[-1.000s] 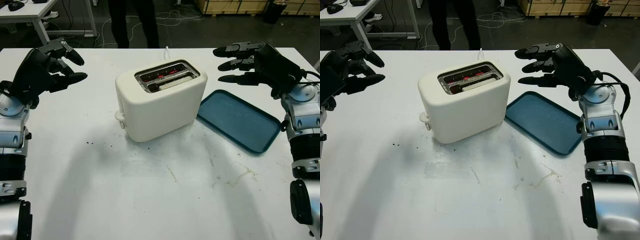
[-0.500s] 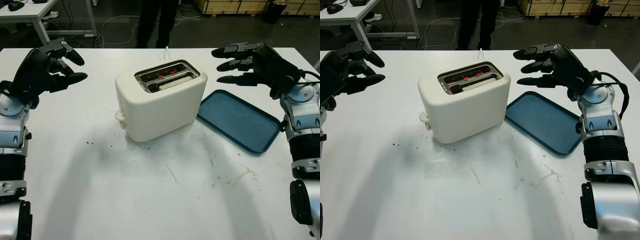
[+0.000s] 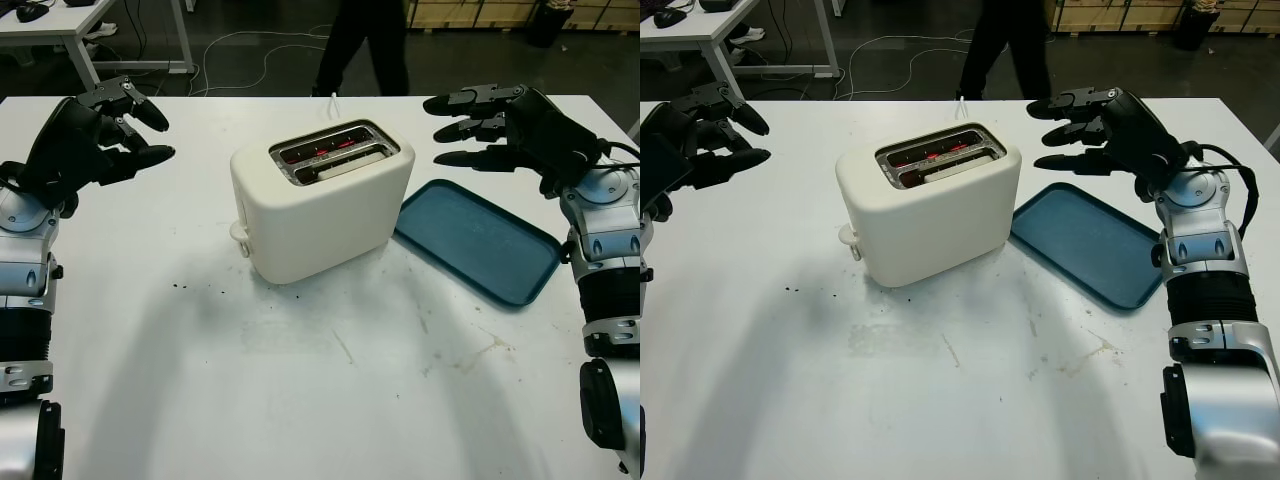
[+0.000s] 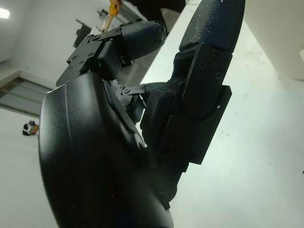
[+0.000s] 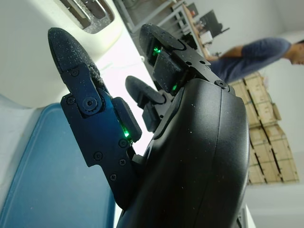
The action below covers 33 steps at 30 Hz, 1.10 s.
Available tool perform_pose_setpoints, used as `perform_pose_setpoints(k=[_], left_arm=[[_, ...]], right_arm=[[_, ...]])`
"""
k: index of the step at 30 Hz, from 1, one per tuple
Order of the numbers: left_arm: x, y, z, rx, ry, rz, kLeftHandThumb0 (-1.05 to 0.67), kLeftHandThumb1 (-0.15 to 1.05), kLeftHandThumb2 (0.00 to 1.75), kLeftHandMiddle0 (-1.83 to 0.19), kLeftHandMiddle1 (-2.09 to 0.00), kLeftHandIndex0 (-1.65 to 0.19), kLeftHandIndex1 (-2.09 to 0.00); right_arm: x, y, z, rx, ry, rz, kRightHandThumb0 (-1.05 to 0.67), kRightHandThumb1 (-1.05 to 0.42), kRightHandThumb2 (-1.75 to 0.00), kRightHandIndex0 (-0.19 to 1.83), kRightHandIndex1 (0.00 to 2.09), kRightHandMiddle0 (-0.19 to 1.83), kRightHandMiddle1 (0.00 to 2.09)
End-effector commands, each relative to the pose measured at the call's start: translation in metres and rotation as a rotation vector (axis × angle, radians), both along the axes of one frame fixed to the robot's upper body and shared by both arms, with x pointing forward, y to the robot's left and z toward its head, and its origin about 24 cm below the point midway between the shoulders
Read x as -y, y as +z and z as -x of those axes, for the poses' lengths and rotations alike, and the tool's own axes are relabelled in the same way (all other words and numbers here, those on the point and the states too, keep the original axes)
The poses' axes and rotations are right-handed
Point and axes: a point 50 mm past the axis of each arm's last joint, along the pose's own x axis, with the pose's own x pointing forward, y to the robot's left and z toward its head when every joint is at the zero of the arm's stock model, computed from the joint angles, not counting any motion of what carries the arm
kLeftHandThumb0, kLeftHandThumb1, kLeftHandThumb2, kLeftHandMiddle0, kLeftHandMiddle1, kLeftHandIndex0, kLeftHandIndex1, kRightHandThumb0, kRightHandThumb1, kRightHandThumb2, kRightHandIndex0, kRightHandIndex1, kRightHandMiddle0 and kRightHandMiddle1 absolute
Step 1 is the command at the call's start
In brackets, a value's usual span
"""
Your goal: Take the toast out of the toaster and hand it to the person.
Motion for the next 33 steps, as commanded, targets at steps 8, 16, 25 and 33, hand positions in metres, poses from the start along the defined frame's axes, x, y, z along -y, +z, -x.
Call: perform_pose_setpoints(k=[8, 16, 25, 33], left_arm=[[-0.0006, 0.0001, 0.0009, -0.007, -0.004, 0.001, -1.05, 0.92, 0.06, -0.50, -1.55, -0.40, -1.48], [-0.0010, 0.0000, 0.0010, -0.003, -0.004, -0.004, -1.05, 0.92, 0.06, -0.50, -1.55, -0.40, -1.48], [-0.0007, 0.0002, 0.0014, -0.003, -0.006, -0.003, -1.05, 0.92, 0.06, -0.50, -1.55, -0.39, -1.48], [-0.0010, 0.0002, 0.0014, -0.002, -0.004, -0.003, -1.05, 0.92, 0.06, -0.50, -1.54, -0.39, -1.48]], right_arm=[[0.0011, 0.0042, -0.0004, 0.018, 0.002, -0.002, -0.70, -0.73, 0.00, 0.55, 0.55, 0.74, 0.00], [0.0004, 0.0040, -0.0006, 0.018, 0.000, -0.006, -0.69, -0.72, 0.00, 0.56, 0.55, 0.74, 0.00], [0.0000, 0.0040, -0.0005, 0.019, 0.002, -0.009, -0.69, -0.72, 0.00, 0.55, 0.56, 0.74, 0.00], [-0.0003, 0.0039, -0.0005, 0.019, 0.005, -0.008, -0.68, -0.72, 0.00, 0.54, 0.58, 0.75, 0.00]])
